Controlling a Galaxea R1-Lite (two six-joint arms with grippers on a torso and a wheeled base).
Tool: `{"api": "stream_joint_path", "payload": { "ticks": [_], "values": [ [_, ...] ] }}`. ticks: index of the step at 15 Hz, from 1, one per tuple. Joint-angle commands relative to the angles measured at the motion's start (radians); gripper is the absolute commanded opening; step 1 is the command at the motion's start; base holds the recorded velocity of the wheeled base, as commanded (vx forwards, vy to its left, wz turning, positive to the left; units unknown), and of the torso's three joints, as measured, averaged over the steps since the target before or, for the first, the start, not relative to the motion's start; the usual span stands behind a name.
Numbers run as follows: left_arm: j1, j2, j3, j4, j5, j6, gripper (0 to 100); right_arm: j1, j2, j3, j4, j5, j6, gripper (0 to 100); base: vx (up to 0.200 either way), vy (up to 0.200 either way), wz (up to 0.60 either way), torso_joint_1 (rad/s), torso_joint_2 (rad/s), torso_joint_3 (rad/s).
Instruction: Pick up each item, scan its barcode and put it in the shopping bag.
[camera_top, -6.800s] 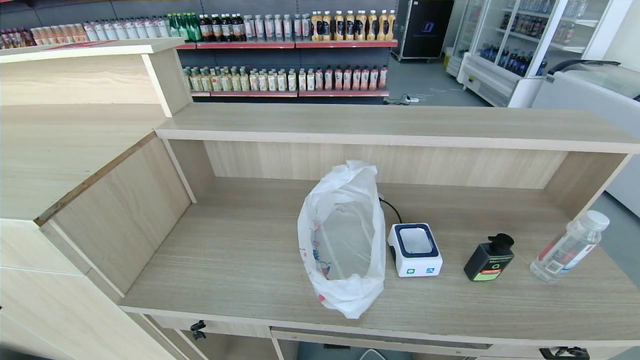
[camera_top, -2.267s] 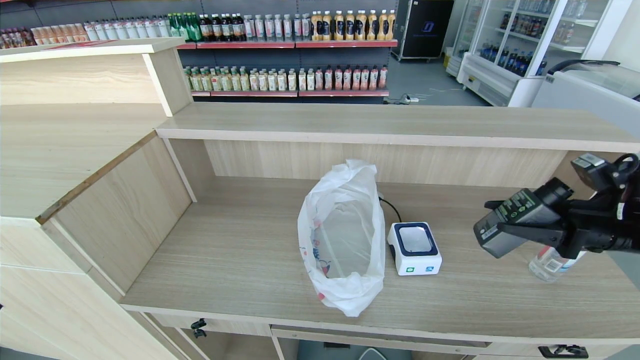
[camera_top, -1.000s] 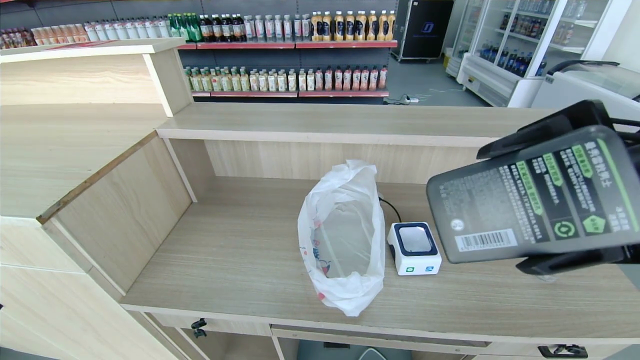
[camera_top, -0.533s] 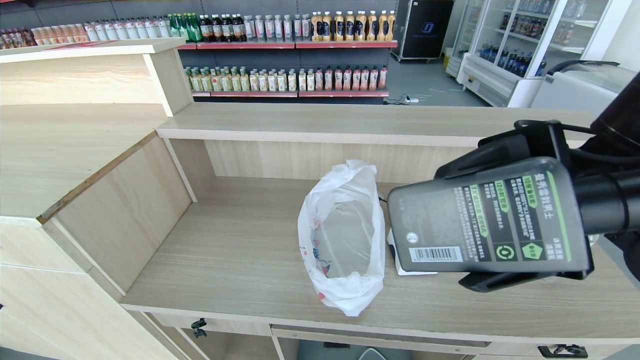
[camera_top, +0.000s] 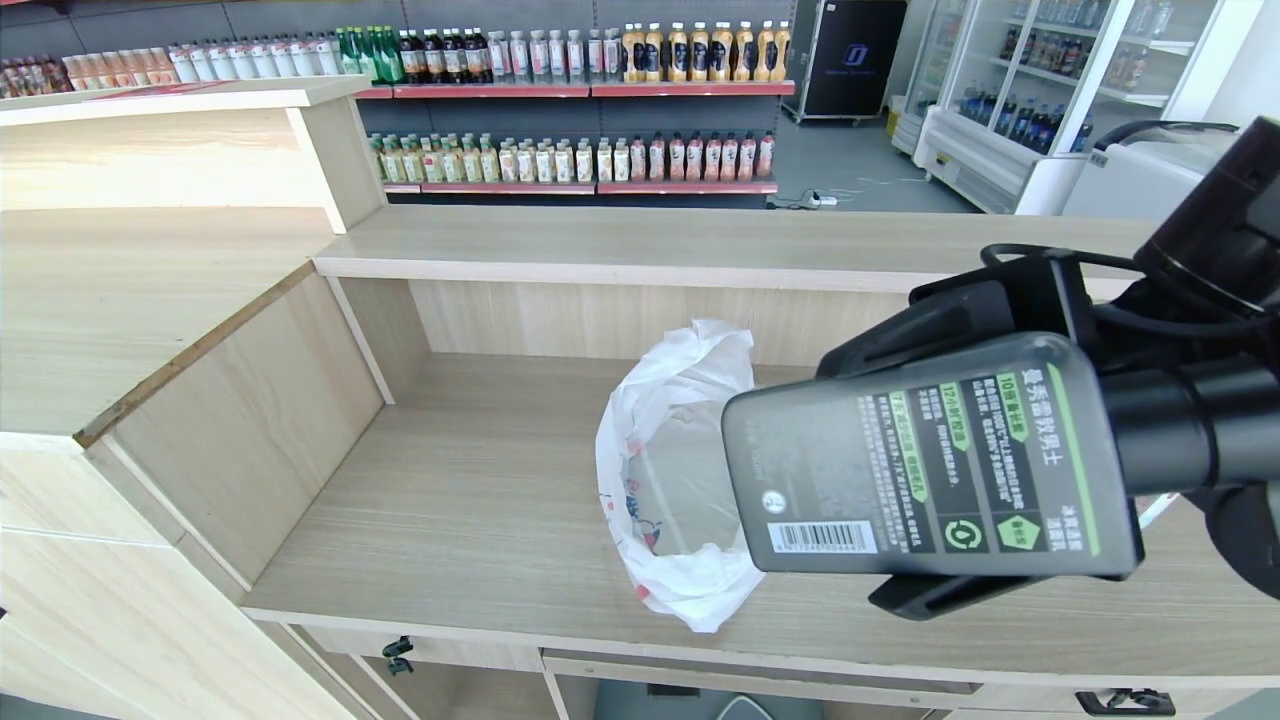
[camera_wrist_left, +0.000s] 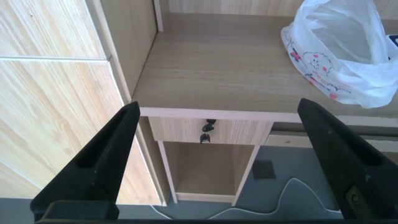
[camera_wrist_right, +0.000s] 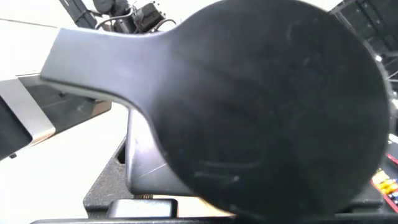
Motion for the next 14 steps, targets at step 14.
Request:
{"api": "stream_joint_path", "payload": {
  "ticks": [14],
  "values": [
    [0.000,0.001,0.000,0.000,0.000,0.000,100,0.006,-0.084,0.038,0.012,-0.032,0.001,0,0.000,0.000,0.00,0.000,0.00,0.000]
  ]
}}
